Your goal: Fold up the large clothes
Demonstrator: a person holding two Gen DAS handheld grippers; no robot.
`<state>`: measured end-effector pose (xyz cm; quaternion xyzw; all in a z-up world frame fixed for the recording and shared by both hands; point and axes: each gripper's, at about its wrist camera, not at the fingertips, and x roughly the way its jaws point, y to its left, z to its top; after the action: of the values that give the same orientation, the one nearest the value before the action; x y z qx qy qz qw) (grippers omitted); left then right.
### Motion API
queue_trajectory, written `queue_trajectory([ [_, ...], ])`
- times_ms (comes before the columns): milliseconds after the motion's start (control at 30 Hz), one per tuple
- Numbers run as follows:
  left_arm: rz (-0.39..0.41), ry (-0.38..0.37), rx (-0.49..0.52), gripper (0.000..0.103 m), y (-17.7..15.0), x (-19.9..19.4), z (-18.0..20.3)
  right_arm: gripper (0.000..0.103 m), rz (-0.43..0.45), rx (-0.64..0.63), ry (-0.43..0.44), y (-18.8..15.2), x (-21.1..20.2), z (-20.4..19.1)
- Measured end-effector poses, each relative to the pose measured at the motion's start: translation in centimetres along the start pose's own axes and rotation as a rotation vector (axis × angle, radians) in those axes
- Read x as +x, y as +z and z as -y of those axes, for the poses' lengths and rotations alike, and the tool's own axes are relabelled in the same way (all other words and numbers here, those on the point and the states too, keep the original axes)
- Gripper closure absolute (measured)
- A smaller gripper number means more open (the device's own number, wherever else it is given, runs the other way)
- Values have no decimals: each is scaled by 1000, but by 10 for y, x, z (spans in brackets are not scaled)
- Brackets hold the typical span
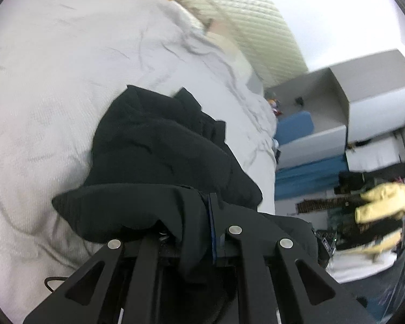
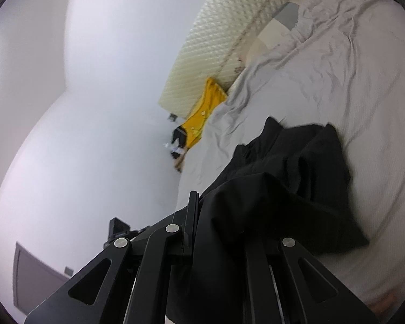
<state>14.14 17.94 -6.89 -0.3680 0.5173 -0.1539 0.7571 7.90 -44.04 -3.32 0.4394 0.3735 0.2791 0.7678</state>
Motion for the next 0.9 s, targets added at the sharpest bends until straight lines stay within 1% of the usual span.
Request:
queue_trajectory([
  [133, 5, 61, -44, 93, 34, 20, 4, 96, 1, 55, -54, 33, 30, 11],
  [200, 14, 81, -86, 92, 48, 26, 6, 96, 5, 82, -95, 54, 47, 16],
  [333, 33, 154, -100, 89, 83, 48, 17, 96, 14, 127, -154, 82, 74, 26],
  [400, 28, 185, -97, 88, 96, 61, 17, 96, 12, 147, -184, 92, 85, 33],
  [467, 3, 224, -119, 88, 113, 82, 12, 96, 4, 181, -222, 103, 98, 44],
  [567, -32, 266, -161, 88, 135, 112, -1, 96, -4, 233, -256, 116, 118, 65],
  [600, -35, 274, -166, 88, 138, 118, -5, 96, -6, 246, -265, 118, 124, 71],
  [667, -49, 313, -173, 88, 149, 138, -10, 96, -11, 261, -289, 123, 137, 83],
  [733, -70, 341, -171, 88, 155, 153, -16, 96, -34, 272, -325, 127, 153, 98],
  [833, -76, 354, -160, 87, 165, 179, -22, 96, -57, 305, -360, 133, 167, 123],
  [900, -74, 360, -171, 87, 168, 189, -27, 97, -56, 321, -364, 135, 173, 136],
])
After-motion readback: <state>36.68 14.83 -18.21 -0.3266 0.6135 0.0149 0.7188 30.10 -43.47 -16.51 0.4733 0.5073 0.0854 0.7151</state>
